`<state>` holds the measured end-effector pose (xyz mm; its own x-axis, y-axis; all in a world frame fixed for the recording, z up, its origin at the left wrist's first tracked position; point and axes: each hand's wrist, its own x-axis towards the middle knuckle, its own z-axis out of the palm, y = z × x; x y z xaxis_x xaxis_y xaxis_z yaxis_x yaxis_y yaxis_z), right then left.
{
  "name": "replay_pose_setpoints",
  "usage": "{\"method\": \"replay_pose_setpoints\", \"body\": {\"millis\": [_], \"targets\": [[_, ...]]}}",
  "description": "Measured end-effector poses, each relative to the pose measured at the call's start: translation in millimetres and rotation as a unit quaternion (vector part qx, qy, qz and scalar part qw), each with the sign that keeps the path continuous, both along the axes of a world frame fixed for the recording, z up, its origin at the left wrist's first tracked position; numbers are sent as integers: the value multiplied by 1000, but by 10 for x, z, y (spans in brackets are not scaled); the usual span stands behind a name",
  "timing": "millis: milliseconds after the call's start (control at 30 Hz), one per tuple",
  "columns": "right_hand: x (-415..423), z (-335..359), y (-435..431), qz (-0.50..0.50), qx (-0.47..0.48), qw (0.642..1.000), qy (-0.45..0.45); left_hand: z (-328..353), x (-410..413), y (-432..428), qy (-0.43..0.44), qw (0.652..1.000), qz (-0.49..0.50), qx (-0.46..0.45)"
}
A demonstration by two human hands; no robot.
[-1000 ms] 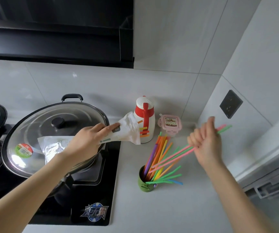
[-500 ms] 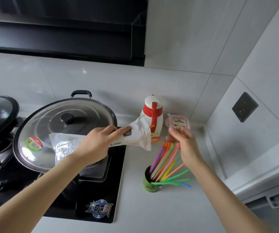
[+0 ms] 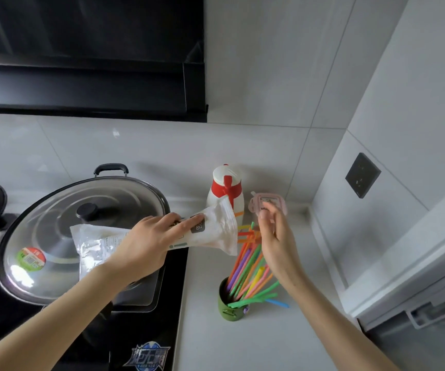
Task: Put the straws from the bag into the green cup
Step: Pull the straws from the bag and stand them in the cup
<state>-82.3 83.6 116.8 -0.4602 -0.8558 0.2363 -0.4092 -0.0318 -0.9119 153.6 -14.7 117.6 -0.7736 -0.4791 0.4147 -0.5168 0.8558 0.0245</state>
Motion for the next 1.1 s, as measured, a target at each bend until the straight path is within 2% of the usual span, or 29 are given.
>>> {"method": "replay_pose_setpoints", "body": {"millis": [67,100,133,167,267,467,600,700,867,1033,1100], "targets": [[46,38,-47,9,2,981,-192,95,-55,-5,25,1000,2,10],[67,44,-68,33,2,955,-296,141,-78,-7,42,999,2,22],[98,56,-74,66,-7,926,-371,185,-100,-10,57,998,1,33],[127,77,-72,105,-16,907,-407,222,-121,-13,67,997,-4,40],[203,150,-109,164,-28,901,-400,299,-191,16,65,996,-33,44],[205,267,-218,140,-32,890,-433,346,-279,90,63,995,-47,54],[190,297,-216,107,-13,896,-430,347,-265,111,58,996,-45,49],[189,309,-188,75,-52,896,-434,310,-250,138,57,996,-37,53],[-5,391,-159,35,-169,833,-526,232,-194,150,52,997,-27,59],[-261,502,-140,-22,-214,761,-612,172,-165,178,39,997,-22,57],[-309,526,-124,-29,-219,743,-632,172,-191,196,34,998,-28,49]]}}
